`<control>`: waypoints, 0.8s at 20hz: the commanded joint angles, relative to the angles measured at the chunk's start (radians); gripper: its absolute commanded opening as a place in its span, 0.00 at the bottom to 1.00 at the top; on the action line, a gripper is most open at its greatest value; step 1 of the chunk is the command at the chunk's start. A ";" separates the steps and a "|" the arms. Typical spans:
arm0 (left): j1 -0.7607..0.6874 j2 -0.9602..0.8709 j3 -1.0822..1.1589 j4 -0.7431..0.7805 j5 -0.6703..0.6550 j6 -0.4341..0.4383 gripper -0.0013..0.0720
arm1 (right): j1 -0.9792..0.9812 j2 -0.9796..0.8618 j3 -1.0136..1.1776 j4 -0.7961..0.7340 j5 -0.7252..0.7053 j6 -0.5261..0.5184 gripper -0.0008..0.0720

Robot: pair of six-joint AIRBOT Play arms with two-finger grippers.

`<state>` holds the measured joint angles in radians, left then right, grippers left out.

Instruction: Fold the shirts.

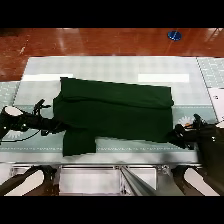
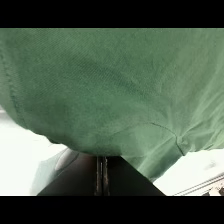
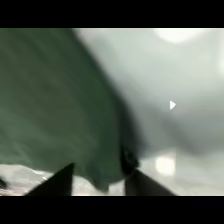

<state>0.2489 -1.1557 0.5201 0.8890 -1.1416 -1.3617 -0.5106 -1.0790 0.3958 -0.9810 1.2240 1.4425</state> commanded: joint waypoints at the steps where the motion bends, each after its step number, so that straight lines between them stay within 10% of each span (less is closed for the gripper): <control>1: 0.001 0.000 0.008 0.001 0.004 0.000 0.04 | 0.084 -0.051 0.011 0.117 -0.121 -0.046 0.26; 3: 0.014 0.000 0.066 0.002 -0.020 0.019 0.04 | 0.109 -0.051 0.070 0.164 -0.084 -0.121 0.05; 16: -0.050 -0.340 0.713 0.000 -0.064 -0.055 0.04 | 0.146 -0.224 0.489 0.325 -0.138 -0.183 0.05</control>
<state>0.2169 -1.3708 1.0863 0.8879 -1.2068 -1.3708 -0.3771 -1.2282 0.8062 -0.7235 1.1393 1.2797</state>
